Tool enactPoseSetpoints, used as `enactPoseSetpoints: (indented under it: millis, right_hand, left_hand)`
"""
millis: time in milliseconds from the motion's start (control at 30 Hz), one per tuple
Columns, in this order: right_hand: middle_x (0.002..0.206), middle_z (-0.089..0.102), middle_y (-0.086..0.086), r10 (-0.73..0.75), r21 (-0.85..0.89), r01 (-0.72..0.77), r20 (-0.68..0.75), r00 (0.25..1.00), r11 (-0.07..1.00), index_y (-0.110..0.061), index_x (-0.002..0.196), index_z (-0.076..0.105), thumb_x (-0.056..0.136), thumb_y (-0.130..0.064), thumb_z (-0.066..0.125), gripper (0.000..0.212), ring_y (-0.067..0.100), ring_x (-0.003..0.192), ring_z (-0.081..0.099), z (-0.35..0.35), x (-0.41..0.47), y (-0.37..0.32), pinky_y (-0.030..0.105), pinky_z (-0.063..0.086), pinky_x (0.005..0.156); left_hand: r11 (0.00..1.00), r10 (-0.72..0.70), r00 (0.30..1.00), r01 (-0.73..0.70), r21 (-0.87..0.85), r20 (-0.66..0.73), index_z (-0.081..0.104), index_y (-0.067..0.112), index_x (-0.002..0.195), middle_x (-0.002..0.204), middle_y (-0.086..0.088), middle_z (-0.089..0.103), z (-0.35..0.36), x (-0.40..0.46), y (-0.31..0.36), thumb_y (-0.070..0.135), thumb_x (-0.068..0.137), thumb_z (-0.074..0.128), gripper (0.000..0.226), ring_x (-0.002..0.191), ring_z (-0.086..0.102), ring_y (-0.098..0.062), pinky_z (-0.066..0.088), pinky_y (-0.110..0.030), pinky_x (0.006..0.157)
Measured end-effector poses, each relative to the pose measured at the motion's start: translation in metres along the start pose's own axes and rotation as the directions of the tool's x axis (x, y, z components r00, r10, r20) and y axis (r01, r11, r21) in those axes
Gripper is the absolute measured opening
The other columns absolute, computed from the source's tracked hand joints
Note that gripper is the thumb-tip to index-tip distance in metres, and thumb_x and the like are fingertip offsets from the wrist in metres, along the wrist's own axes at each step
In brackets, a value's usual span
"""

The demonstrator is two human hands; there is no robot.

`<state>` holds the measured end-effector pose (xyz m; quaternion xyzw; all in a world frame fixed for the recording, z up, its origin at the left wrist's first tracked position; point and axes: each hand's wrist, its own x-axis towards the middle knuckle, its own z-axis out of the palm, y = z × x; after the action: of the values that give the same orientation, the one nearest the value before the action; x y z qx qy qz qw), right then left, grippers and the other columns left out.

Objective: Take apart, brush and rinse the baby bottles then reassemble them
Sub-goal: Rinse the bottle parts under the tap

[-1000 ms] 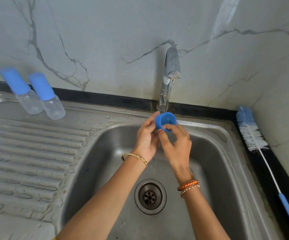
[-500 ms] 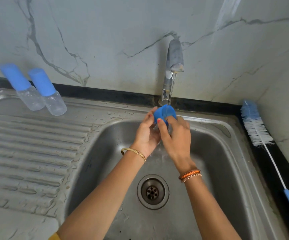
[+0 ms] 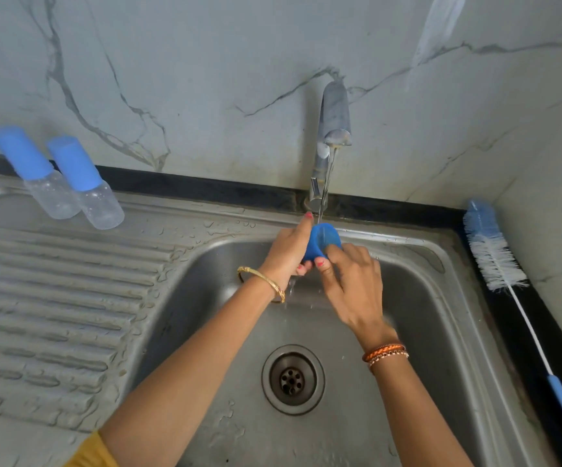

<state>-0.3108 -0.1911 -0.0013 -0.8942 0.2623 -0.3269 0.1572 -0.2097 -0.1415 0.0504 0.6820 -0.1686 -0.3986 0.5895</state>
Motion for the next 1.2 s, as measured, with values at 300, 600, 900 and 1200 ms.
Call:
enactPoseSetpoints:
  millis: [300, 600, 900, 1200]
  right_hand:
    - [0.093, 0.057, 0.026, 0.418, 0.620, -0.410, 0.143, 0.897, 0.669, 0.007, 0.081, 0.062, 0.098, -0.021, 0.042, 0.038, 0.036, 0.096, 0.054, 0.004, 0.026, -0.028, 0.044, 0.048, 0.085]
    - [0.143, 0.025, 0.007, 0.053, 0.287, -0.104, 0.180, 0.982, 0.952, -0.018, 0.083, 0.066, 0.084, -0.057, 0.023, 0.057, 0.020, 0.131, 0.014, -0.014, 0.028, -0.026, 0.028, 0.016, 0.102]
    - [0.102, 0.055, -0.002, 0.538, 0.700, -0.669, 0.475, 0.696, 0.249, -0.024, 0.096, 0.055, 0.099, -0.026, 0.031, 0.024, 0.009, 0.094, 0.048, -0.016, 0.020, -0.040, 0.031, 0.036, 0.089]
    - [0.085, 0.053, -0.002, 0.558, 0.621, -0.695, 0.452, 0.696, 0.364, -0.019, 0.085, 0.057, 0.094, -0.016, 0.043, 0.016, 0.008, 0.080, 0.047, -0.036, 0.027, -0.054, 0.022, 0.036, 0.069]
  left_hand:
    - [0.848, 0.529, 0.847, -0.529, -0.019, 0.050, 0.047, 0.016, 0.119, 0.119, -0.010, 0.051, 0.008, -0.003, -0.031, 0.023, 0.102, 0.029, 0.026, 0.105, 0.053, -0.014, 0.047, -0.022, 0.089]
    - [0.900, -0.023, 0.998, -0.007, -0.436, -0.064, 0.059, 0.013, 0.102, 0.092, -0.009, 0.063, 0.005, -0.002, -0.006, 0.039, 0.099, 0.033, 0.037, 0.082, 0.060, -0.018, 0.050, -0.030, 0.070]
    - [0.815, 0.563, 0.825, -0.547, 0.193, -0.040, 0.062, 0.014, 0.106, 0.105, 0.000, 0.056, 0.001, 0.000, -0.009, 0.017, 0.097, 0.046, 0.019, 0.090, 0.051, -0.006, 0.045, -0.015, 0.072]
    - [0.825, 0.566, 0.824, -0.566, 0.012, -0.022, 0.065, 0.021, 0.093, 0.108, 0.014, 0.057, -0.012, -0.016, -0.017, -0.008, 0.088, 0.050, 0.033, 0.111, 0.055, -0.013, 0.047, -0.034, 0.094]
